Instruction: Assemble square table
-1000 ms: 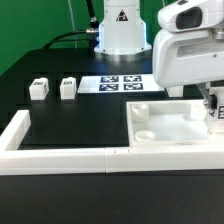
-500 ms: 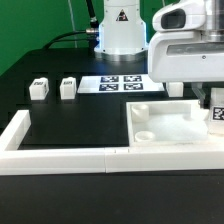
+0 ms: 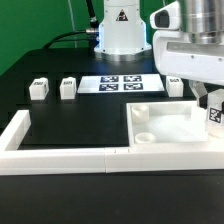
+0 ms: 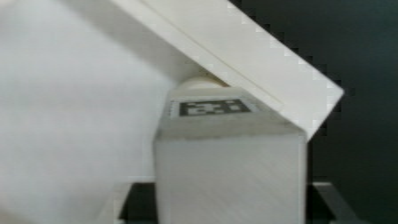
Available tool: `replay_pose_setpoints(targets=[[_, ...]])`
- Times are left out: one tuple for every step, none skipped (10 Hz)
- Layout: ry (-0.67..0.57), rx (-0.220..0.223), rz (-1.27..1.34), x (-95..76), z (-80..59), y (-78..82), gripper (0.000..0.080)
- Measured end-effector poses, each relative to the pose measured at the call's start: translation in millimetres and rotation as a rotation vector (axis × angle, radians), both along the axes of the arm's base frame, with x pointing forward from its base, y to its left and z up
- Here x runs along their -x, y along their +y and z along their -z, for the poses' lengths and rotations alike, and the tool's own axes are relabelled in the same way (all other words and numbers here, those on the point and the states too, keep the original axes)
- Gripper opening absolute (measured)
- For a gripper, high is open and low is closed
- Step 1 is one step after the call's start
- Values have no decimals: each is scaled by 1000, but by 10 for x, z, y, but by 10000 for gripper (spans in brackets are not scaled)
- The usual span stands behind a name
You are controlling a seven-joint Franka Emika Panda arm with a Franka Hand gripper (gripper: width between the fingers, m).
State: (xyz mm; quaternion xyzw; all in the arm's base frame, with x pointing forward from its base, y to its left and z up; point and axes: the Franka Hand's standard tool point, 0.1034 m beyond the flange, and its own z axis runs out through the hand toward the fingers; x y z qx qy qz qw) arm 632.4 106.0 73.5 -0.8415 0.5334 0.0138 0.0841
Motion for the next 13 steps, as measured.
replay_pose_setpoints(targets=[[20,-26,124,6,4,-21,294],[34,-32,192,11,5,-20,294],[37,-29,192,19,4,-7,294],[36,-29,187,20,7,-9,294],[32,-20,137,28,7,11,390],[19,5,-22,46,-9,90,566],[-9,20,-187,56,-4,133,566],[-22,39,-303,78,-6,190,632],[-32,43,-372,77,1,177,644],[-41,48,-440,76,5,159,644],[-44,64,-534,84,3,168,649],[-45,131,-754,58,-45,200,649],[-64,149,-892,20,-78,192,649]])
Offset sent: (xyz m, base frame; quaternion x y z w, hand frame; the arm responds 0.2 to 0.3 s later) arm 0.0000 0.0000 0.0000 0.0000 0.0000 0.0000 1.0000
